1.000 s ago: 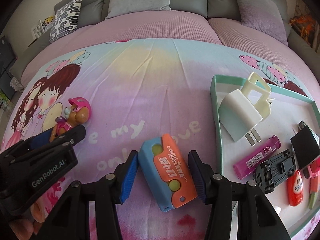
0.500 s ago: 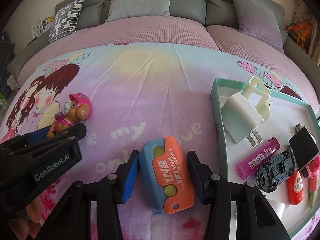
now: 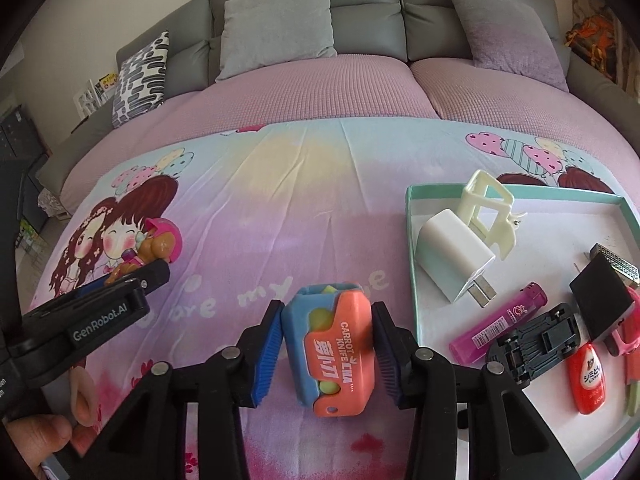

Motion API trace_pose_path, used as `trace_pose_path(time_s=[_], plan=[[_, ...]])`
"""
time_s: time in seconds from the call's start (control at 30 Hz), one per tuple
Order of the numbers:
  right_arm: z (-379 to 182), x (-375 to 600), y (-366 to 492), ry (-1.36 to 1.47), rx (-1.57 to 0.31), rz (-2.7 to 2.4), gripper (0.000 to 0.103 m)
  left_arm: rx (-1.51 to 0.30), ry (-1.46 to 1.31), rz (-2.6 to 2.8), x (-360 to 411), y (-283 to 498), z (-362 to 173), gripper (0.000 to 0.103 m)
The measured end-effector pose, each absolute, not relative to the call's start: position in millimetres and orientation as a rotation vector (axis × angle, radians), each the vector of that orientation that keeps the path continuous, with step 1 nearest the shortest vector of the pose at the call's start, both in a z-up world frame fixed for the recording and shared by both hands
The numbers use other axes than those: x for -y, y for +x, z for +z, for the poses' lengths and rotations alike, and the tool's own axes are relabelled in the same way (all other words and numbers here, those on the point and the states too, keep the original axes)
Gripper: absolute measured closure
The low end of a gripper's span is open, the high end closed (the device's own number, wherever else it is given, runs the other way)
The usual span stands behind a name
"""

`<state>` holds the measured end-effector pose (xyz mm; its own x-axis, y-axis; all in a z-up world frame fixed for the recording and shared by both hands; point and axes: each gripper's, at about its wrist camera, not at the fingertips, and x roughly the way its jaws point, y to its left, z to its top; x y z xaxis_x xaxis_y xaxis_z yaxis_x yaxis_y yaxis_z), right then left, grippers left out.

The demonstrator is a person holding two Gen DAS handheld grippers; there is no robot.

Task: Organize rigid objects
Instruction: 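Carry the toy dog and blue-orange knife over the tray with both tools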

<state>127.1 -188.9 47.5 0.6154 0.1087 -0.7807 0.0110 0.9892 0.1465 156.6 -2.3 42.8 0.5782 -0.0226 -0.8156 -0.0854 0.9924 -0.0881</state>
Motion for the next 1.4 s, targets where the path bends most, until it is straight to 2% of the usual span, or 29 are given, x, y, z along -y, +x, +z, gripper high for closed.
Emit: trace_pose_path(time_s=[0.87, 1.4], plan=[[93, 213, 109, 0.210, -0.776, 0.066, 0.060, -0.848, -0.158, 0.004, 0, 143, 72, 0.043], [127, 278, 82, 0.235, -0.687, -0.101, 0.060, -0.773, -0.143, -0.124, 50, 131, 103, 0.043]])
